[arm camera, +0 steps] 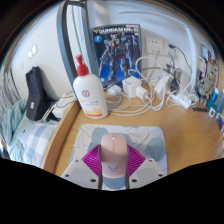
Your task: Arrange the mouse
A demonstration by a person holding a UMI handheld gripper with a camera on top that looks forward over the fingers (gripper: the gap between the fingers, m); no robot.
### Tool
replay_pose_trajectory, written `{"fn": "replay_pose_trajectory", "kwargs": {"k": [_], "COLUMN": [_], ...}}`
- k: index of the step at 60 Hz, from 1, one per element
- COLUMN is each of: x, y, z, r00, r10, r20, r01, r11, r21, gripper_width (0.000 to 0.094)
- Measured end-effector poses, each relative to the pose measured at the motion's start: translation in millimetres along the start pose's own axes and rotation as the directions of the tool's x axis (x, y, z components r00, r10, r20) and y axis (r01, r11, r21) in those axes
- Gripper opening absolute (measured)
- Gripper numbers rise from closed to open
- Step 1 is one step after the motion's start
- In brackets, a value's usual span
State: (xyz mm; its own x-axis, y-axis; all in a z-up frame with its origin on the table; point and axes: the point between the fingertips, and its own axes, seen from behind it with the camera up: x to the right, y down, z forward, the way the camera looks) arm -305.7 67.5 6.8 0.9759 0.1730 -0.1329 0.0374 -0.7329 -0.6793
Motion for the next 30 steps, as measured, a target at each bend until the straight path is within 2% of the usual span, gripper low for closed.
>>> {"fn": "replay_pose_trajectory", "kwargs": {"k": [17, 19, 20, 21, 24, 27, 30], "x": [3, 1, 1, 1, 3, 6, 5], "y": [16, 15, 15, 15, 12, 1, -12], "z": [6, 5, 4, 3, -5, -16, -34], "r00": [0.999, 0.999, 0.999, 0.999, 0.999, 0.999, 0.999], "r10": [0.033, 0.029, 0.029, 0.028, 0.022, 0.010, 0.001], "r20": [-0.040, -0.034, -0.034, -0.035, -0.044, -0.050, -0.050], "r01": [-0.035, -0.031, -0.030, -0.030, -0.025, -0.012, -0.003], "r11": [0.998, 0.998, 0.998, 0.998, 0.998, 0.999, 1.000], "r21": [-0.046, -0.045, -0.051, -0.057, -0.064, -0.051, -0.026], "gripper_width": [0.0438, 0.0497, 0.0608, 0.0625, 0.0846, 0.0873, 0.0858]}}
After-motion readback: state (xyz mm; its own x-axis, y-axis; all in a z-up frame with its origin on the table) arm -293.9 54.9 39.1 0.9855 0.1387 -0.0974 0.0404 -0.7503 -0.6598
